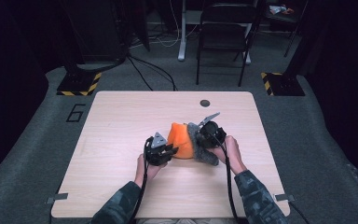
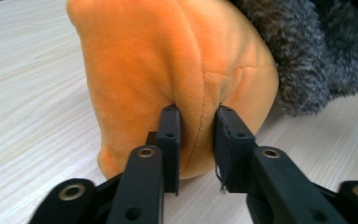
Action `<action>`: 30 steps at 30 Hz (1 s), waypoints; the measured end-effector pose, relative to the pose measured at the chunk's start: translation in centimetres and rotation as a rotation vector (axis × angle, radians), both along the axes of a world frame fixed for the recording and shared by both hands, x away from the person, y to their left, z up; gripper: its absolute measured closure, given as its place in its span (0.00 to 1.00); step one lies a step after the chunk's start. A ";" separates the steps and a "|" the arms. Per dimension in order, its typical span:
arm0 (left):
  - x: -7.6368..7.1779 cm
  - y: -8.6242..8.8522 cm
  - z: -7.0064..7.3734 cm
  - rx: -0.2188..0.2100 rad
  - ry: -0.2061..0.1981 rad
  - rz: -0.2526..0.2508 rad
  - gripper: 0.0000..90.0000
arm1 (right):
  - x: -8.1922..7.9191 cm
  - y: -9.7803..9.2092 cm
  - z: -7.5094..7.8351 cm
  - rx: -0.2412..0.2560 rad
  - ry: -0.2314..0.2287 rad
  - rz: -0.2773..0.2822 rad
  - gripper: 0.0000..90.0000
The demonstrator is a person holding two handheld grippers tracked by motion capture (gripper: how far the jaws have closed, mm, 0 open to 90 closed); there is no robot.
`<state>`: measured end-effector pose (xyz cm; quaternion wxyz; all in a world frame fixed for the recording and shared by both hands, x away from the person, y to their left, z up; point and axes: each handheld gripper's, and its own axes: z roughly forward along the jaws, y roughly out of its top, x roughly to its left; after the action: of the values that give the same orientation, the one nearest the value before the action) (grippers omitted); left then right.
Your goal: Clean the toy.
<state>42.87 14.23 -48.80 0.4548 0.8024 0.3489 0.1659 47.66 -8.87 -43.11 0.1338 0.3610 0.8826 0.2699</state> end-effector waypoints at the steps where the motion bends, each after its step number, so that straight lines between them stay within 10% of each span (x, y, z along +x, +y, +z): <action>1: 0.0 0.0 0.1 0.009 -0.001 0.001 0.74 | 0.0 -0.1 0.0 0.001 -0.008 0.004 0.79; 13: -0.3 -1.8 -0.7 0.199 -0.110 0.033 0.52 | 0.3 -0.3 -0.5 0.038 -0.041 -0.003 0.79; 19: -0.2 -1.5 -0.7 0.151 -0.102 0.034 0.80 | 0.4 -0.7 -0.6 0.060 -0.033 -0.010 0.79; 30: -0.2 -1.0 0.8 0.061 -0.038 0.032 0.89 | -0.1 -1.1 2.1 0.138 -0.080 -0.012 0.79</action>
<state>42.72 13.23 -48.00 0.4341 0.8070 0.3477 0.1987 47.57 -9.98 -41.02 0.1453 0.3636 0.8536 0.3436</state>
